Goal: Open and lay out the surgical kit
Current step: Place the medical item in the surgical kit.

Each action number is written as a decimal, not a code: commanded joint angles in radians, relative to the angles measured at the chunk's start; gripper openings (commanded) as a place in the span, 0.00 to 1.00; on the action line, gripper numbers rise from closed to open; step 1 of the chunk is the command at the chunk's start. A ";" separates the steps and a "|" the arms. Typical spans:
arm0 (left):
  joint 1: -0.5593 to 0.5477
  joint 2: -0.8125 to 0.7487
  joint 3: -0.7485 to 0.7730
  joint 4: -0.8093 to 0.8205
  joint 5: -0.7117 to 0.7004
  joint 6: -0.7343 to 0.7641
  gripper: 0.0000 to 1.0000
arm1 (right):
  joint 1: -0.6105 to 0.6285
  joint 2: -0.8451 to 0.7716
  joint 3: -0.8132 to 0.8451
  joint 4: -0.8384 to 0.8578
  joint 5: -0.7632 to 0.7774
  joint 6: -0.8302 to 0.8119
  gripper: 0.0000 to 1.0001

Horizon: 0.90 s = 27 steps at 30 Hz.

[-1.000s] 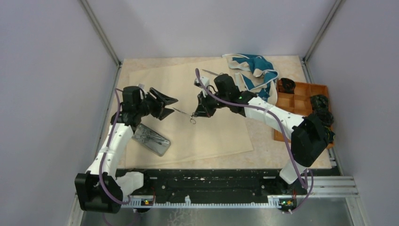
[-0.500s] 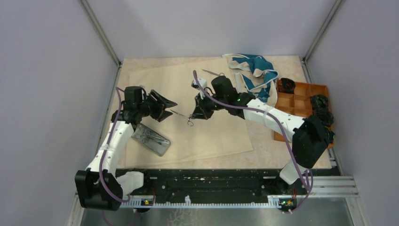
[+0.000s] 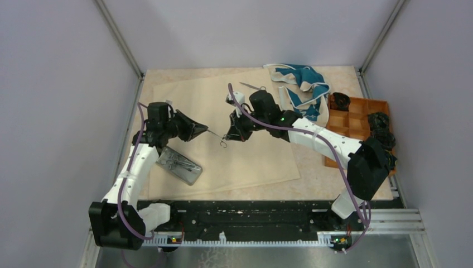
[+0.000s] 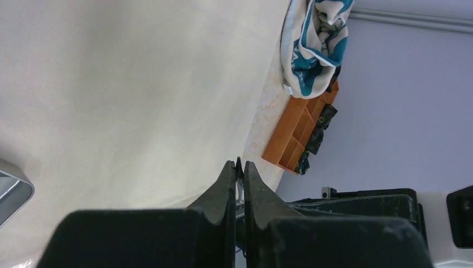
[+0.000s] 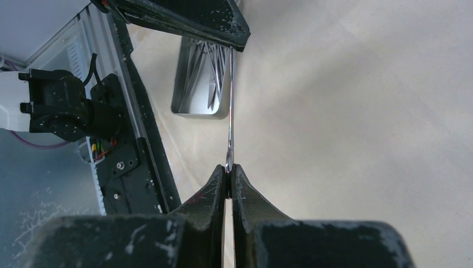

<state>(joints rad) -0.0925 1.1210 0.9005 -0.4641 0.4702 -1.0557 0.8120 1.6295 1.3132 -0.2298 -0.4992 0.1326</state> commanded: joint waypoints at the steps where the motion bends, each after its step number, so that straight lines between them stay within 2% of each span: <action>1: -0.007 -0.027 -0.021 0.101 0.061 0.020 0.00 | 0.025 -0.051 0.076 -0.002 0.022 -0.018 0.00; 3: -0.009 -0.030 -0.031 0.149 0.087 0.055 0.00 | 0.025 -0.056 0.088 -0.040 0.031 -0.014 0.02; 7: -0.025 -0.038 -0.075 0.406 0.225 0.218 0.00 | 0.013 -0.096 0.119 -0.139 0.025 0.015 0.51; 9: -0.045 -0.057 -0.096 0.493 0.278 0.295 0.00 | -0.014 -0.119 0.119 -0.144 -0.039 0.062 0.58; 13: -0.054 -0.059 -0.127 0.656 0.455 0.333 0.00 | -0.060 -0.166 0.048 -0.017 -0.233 0.178 0.62; 17: -0.062 -0.047 -0.138 0.862 0.676 0.253 0.00 | -0.095 -0.187 -0.034 0.128 -0.389 0.225 0.59; 21: -0.072 -0.063 -0.115 0.874 0.728 0.257 0.00 | -0.132 -0.202 -0.102 0.274 -0.475 0.285 0.59; 27: -0.085 -0.062 -0.118 0.957 0.734 0.185 0.00 | -0.135 -0.168 -0.111 0.331 -0.506 0.314 0.58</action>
<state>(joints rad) -0.1688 1.0817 0.7685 0.3511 1.1500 -0.8448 0.6823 1.4570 1.1950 -0.0322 -0.9314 0.4068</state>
